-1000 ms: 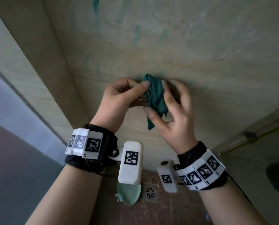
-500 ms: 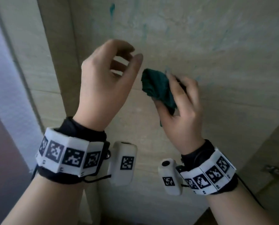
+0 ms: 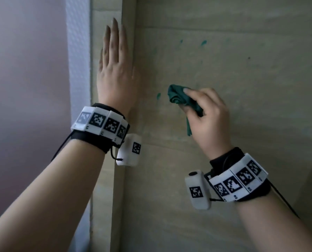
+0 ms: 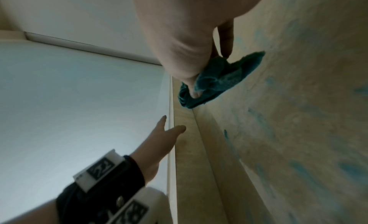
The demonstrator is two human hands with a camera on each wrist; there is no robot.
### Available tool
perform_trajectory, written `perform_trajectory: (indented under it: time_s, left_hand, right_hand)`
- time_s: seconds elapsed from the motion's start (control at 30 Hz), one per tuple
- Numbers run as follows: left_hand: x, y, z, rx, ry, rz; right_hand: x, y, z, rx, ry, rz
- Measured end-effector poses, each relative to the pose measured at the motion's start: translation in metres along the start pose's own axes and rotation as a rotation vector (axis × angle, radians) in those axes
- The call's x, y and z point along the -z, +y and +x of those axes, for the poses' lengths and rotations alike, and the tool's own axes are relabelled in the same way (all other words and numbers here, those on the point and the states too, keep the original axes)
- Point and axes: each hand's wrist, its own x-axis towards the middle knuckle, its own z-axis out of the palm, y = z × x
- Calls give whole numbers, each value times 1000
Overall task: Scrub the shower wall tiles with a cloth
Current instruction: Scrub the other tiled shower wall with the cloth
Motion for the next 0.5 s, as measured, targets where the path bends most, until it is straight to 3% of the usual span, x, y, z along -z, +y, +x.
perform_trajectory:
  time_s: [0.1, 0.37, 0.5]
  left_hand:
    - [-10, -12, -3, -64, -44, -49]
    - [-26, -39, 1, -240, 141, -128]
    - [-24, -40, -1, -241, 102, -153]
  right_hand:
    - [-3, 5, 17, 1, 3, 13]
    - [-30, 19, 60, 63, -7, -140]
    - [-36, 13, 88, 92, -7, -173]
